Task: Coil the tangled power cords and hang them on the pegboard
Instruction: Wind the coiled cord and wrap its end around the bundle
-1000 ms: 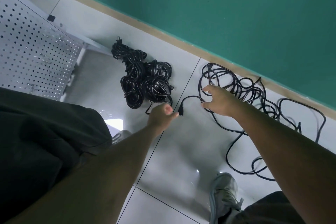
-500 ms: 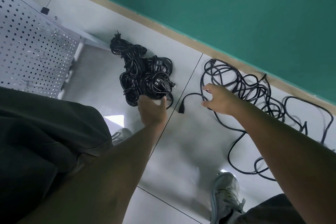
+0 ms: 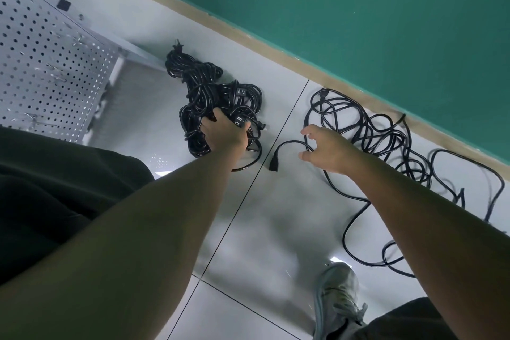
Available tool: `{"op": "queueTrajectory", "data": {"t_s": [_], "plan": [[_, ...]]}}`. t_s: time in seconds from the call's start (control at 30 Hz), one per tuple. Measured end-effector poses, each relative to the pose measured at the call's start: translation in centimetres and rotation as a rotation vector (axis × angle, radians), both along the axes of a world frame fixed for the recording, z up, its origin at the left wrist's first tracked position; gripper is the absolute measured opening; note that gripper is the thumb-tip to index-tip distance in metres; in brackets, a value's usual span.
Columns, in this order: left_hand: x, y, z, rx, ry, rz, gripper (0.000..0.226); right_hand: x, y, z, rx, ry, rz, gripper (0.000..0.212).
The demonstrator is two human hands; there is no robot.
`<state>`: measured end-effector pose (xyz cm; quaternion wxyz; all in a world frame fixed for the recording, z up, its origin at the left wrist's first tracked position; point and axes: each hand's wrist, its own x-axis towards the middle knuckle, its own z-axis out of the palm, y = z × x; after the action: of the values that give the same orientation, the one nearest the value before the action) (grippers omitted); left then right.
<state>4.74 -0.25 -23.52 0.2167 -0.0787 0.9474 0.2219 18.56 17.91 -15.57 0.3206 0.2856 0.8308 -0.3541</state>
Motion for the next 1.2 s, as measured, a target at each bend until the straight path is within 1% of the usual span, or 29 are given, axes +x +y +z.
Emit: {"op": "queueTrajectory", "data": {"t_s": [0.13,0.2,0.33,0.43,0.53,0.63,0.73,0.83,0.93,1.03,1.1,1.2], "plan": [[-0.7,-1.1,-0.1,0.106,0.007,-0.006,0.056,0.2,0.2,-0.1,-0.015,0.005,-0.03,0.061],[-1.1,-1.6,0.1,0.117,0.003,-0.015,0.06,0.1,0.2,-0.1,-0.016,0.008,-0.033,0.061],[-1.0,-1.4,0.0,0.113,-0.024,-0.052,0.079,0.0,0.2,-0.1,-0.019,0.016,-0.035,0.06],[-0.7,-0.9,-0.3,0.089,-0.043,-0.067,0.08,0.0,0.2,-0.1,-0.018,0.019,-0.031,0.06],[-0.7,-0.8,0.2,0.142,-0.099,-0.059,0.068,0.0,0.1,-0.1,-0.021,0.015,-0.031,0.059],[-0.3,-1.3,1.0,0.262,-0.145,-0.072,0.04,-0.1,0.2,0.4,-0.022,0.021,-0.042,0.058],[-0.6,-1.1,2.7,0.334,-0.186,-0.108,0.025,-0.4,0.6,2.0,-0.039,0.062,-0.112,0.055],[-1.9,0.2,6.3,0.376,-0.286,-0.211,0.018,-0.8,1.1,4.6,-0.088,0.137,-0.248,0.054],[-3.1,2.3,10.9,0.443,-0.394,-0.383,0.023,-1.1,1.7,8.6,-0.149,0.236,-0.343,0.063],[-3.3,4.6,17.7,0.48,-0.416,-0.569,0.021,-0.9,2.2,13.7,-0.21,0.312,-0.399,0.071],[-2.9,6.1,22.7,0.521,-0.448,-0.697,0.024,-0.1,2.2,17.1,-0.262,0.37,-0.423,0.077],[-1.5,7.4,29.7,0.564,-0.467,-0.833,0.035,2.6,1.7,22.3,-0.343,0.465,-0.462,0.065]]}}
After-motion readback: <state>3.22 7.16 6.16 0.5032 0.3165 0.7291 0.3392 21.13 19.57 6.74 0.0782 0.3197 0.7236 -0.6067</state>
